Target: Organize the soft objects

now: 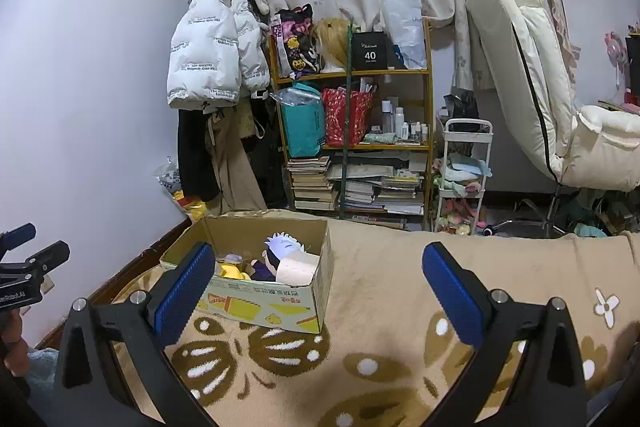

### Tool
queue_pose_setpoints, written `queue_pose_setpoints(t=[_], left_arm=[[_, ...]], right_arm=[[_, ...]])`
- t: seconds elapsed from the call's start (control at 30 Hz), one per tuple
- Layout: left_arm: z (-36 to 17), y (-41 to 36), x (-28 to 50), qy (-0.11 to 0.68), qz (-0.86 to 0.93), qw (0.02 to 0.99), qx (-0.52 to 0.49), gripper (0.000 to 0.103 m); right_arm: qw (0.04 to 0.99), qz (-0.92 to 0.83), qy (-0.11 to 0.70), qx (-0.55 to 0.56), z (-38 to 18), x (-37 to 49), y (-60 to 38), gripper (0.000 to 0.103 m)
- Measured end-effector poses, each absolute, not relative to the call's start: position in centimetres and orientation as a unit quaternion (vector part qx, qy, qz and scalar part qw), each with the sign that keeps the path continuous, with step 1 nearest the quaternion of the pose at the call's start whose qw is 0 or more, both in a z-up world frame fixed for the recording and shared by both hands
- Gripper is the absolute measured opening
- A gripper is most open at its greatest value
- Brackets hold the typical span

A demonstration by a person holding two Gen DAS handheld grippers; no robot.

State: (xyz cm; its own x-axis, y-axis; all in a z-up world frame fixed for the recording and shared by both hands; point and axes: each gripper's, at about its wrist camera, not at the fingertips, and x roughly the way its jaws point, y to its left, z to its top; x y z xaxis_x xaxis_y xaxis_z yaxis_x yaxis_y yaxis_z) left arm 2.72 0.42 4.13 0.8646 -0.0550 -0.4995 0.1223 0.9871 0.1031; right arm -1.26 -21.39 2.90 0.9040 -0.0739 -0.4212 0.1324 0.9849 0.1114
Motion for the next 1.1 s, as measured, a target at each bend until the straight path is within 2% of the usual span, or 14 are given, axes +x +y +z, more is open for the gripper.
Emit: queue_pose_setpoints(t=[1.1], left_arm=[[2.5,-0.8,2.7,0.255,-0.043,0.962,0.082,0.101]], right_arm=[[0.971,-0.055,0.224,0.067,2.1,-0.2,-21.7,0.103]])
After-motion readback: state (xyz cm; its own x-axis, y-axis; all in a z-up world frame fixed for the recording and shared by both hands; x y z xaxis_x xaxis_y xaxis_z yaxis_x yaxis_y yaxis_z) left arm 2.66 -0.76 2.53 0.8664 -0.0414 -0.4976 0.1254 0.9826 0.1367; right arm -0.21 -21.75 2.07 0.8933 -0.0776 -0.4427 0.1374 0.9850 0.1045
